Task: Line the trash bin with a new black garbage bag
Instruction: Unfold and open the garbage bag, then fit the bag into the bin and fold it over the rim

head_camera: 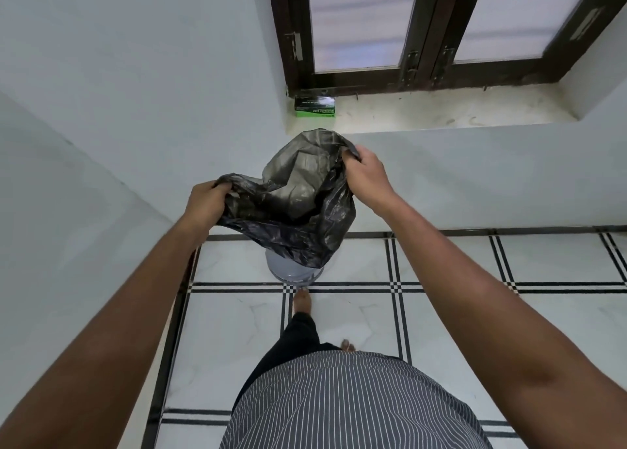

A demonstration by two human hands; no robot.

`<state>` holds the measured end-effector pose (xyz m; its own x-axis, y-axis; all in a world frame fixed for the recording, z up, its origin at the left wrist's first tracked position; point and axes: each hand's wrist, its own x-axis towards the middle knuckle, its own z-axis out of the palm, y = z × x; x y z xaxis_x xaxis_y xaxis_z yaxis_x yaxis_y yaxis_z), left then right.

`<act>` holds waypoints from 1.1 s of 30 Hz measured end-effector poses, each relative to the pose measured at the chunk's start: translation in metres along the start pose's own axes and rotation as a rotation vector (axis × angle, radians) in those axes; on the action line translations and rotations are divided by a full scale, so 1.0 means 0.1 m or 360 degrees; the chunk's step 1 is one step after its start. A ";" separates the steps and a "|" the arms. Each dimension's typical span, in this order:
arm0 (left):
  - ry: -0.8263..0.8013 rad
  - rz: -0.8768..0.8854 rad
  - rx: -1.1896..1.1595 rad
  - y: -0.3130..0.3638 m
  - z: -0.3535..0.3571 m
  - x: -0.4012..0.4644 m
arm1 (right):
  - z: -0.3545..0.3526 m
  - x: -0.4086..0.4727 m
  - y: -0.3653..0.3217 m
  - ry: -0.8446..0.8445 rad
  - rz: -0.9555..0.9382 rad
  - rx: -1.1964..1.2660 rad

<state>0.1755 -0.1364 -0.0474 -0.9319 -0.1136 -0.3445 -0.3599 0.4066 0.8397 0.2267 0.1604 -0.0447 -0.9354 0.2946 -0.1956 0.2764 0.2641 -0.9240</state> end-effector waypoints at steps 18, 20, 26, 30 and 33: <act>-0.0677 -0.0702 0.0284 -1.20 0.64 0.32 | 0.86 -0.09 1.16 -0.0450 0.0756 0.0257; -0.0645 -0.0868 0.0012 -1.38 0.73 0.33 | 1.00 -0.14 1.27 -0.0472 0.0851 0.0302; -0.0438 -0.1110 -0.0593 -1.94 0.96 0.62 | 1.45 0.04 1.75 -0.0251 0.1035 0.0343; -0.0227 -0.1135 -0.0793 -2.25 1.10 0.99 | 1.75 0.38 2.15 -0.0122 0.1187 0.0452; -0.0119 -0.1138 -0.0861 -2.51 1.20 1.32 | 1.98 0.71 2.42 -0.0093 0.1261 0.0497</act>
<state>0.1479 -0.1443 -0.3537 -0.4789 -0.1089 -0.8711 -0.8421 -0.2232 0.4909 0.1834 0.0633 -0.3468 -0.5036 0.2355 -0.8312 0.7886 -0.2676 -0.5536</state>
